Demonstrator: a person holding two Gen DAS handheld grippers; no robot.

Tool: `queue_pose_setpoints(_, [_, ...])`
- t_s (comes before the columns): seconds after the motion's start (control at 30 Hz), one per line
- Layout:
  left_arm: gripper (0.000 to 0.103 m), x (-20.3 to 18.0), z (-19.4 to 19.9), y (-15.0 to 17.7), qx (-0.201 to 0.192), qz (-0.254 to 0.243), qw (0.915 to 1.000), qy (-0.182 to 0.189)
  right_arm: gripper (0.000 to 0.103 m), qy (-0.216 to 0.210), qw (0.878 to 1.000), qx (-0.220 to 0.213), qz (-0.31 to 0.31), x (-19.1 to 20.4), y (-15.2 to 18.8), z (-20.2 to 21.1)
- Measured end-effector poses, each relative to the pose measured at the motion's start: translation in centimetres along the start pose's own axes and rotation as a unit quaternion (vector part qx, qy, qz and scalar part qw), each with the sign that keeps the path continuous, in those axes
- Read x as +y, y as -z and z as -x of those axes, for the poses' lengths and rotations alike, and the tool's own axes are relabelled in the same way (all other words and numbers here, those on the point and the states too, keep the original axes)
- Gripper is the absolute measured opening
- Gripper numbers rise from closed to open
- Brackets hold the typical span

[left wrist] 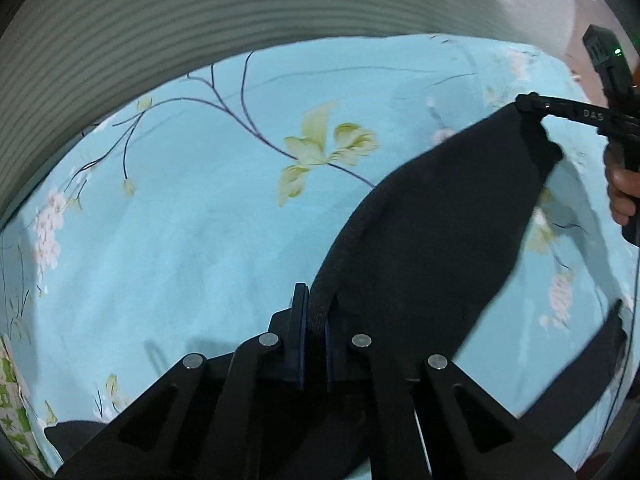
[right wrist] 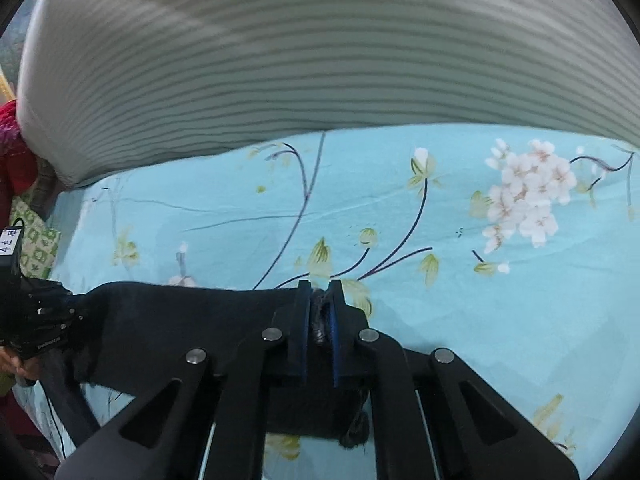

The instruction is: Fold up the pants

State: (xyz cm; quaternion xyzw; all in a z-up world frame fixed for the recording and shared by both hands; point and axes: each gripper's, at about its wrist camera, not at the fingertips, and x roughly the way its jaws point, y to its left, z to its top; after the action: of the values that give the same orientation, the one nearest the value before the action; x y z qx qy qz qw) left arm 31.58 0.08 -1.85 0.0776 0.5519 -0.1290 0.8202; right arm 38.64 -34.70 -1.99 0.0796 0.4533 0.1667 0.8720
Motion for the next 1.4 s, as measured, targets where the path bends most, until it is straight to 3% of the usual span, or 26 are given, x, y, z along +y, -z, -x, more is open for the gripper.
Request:
queue_pose_setpoints(0.2, [0.004,-1.5,3.8,3.2,-0.025,-0.008,0.9993,0.026,0.008,-0.011,1.000,-0.015,0.017,0.7,2.3,4.8])
queue_pose_setpoints(0.33, [0.004,-4.0,5.7,6.8,-0.028,-0.017,0.9987,0.038,0.008,-0.006,0.999,-0.019,0.025,1.1,5.2,7.8])
queue_pose_setpoints(0.6, [0.004,-6.4,8.0,10.9,-0.032,-0.024,0.9978,0.053,0.007,0.014,1.000,-0.011,0.020,1.9,12.4,12.0])
queue_pose_setpoints(0.83, [0.004,-8.4,10.1,14.9,-0.034,-0.037,0.9945,0.091,0.007,0.030,0.999,-0.011,0.019,2.9,17.4,15.6])
queue_pose_setpoints(1.1, [0.004,-10.7,9.8,18.5,-0.024,-0.067,0.9926,0.099,0.007,0.051,0.999,-0.003,0.001,3.5,22.5,17.7])
queue_pose_setpoints(1.4, [0.005,-11.0,9.5,20.2,-0.018,-0.085,0.9904,0.108,0.007,0.073,0.997,0.009,0.005,5.0,25.8,18.7])
